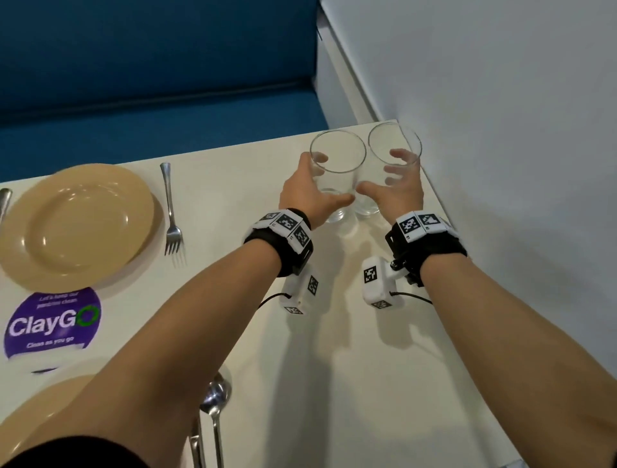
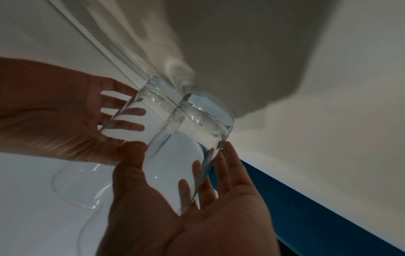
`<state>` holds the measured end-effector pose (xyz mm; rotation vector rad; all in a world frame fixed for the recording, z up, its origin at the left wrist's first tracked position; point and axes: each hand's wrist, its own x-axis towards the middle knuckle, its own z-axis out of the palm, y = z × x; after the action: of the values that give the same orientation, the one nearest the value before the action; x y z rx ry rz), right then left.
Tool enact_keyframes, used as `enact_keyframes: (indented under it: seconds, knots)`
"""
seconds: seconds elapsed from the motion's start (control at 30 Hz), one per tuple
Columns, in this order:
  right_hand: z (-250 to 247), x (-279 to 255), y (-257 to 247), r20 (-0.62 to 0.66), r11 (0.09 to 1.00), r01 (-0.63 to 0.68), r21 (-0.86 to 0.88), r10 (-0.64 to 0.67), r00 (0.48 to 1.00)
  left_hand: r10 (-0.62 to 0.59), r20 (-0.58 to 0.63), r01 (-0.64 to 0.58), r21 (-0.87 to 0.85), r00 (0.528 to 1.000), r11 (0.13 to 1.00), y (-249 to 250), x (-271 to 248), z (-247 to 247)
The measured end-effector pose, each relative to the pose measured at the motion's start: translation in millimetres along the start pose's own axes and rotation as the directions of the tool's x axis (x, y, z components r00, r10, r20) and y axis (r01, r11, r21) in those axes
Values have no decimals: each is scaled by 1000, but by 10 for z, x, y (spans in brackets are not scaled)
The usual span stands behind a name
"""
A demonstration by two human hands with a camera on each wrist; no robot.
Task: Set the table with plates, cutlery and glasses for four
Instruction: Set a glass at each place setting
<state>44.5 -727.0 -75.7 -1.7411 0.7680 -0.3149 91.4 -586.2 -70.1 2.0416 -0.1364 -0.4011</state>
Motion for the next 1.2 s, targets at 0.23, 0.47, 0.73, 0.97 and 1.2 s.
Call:
enact_keyframes:
  seconds: [0.23, 0.47, 0.73, 0.97, 1.2]
  knots:
    - [486, -666, -188, 72, 996, 80, 40, -83, 994, -33, -75, 29, -62, 997, 998, -322, -504, -841]
    - [1320, -1612, -416, 234, 993, 116, 38, -122, 965, -101, -215, 81, -103, 971, 991, -962, -1127, -2195]
    - [2077, -2431, -412, 277, 996, 90, -23, -80, 957, -155, -286, 139, -74, 946, 988, -1708, -1597, -3481]
    - [2275, -2679, -359, 270, 994, 91, -64, -71, 960, -205, -346, 208, -27, 915, 978, -2087, -1683, -3803]
    - [2307, -2770, -310, 264, 992, 73, -104, -43, 963, -193, -279, 181, -68, 941, 981, -2188, -1658, -3749]
